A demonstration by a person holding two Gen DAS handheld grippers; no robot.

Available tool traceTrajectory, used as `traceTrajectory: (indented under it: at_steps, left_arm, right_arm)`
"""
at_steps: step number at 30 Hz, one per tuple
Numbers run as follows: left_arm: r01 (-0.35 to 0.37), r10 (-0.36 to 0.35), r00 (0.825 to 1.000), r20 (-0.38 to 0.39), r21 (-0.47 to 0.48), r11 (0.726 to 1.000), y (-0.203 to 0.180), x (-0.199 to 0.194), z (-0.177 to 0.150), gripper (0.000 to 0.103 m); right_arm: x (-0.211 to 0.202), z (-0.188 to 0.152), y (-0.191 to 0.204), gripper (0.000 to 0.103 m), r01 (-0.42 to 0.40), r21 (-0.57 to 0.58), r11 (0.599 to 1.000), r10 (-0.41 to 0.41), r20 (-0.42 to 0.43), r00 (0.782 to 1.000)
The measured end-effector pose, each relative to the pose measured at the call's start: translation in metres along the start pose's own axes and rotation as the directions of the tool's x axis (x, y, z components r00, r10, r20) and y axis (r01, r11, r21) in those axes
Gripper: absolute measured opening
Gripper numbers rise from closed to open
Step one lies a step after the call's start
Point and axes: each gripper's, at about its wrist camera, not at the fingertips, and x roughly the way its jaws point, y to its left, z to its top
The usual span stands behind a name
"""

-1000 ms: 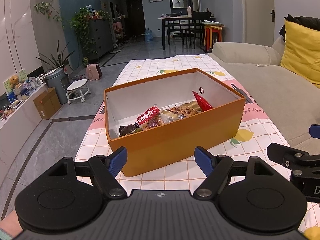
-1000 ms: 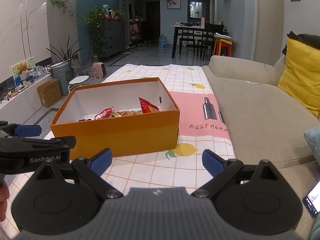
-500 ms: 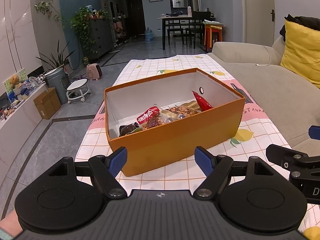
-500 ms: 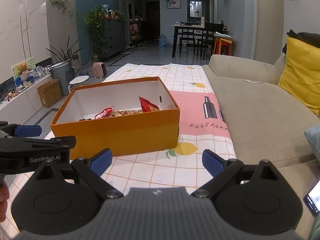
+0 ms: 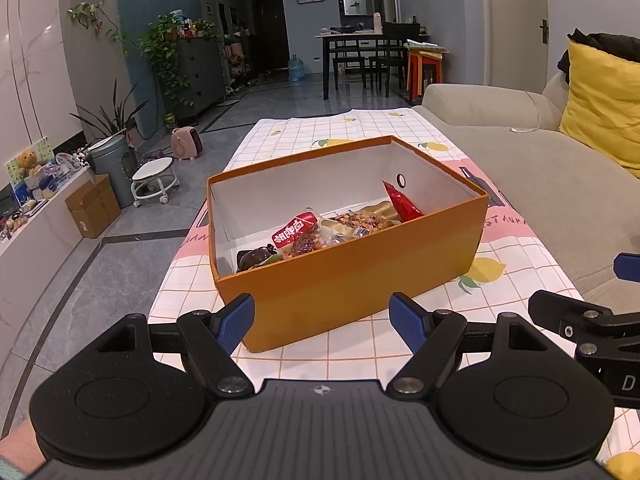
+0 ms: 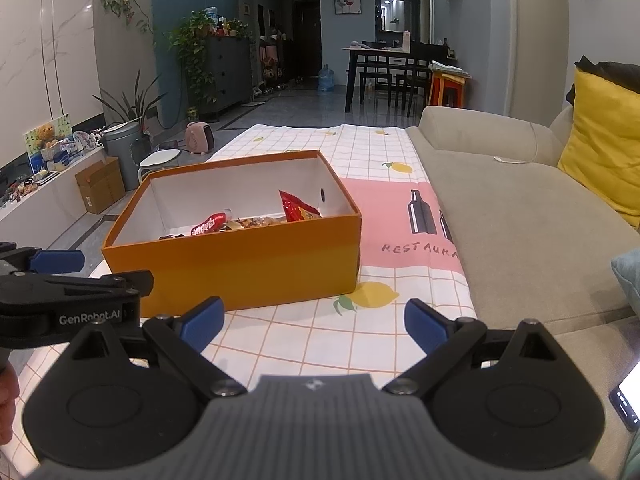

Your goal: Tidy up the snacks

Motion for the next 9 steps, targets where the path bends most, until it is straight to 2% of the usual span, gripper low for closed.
traceTrajectory:
  at_steps: [9]
  left_arm:
    - [-0.007,0.007,1.0,0.01,-0.011,1.0,-0.001,-0.0003,0.0003,0.09]
  right_arm:
    - [0.0017,-0.0014,0.0003,0.094,-0.001,-0.002,1.0,0.001,-0.006,1.0]
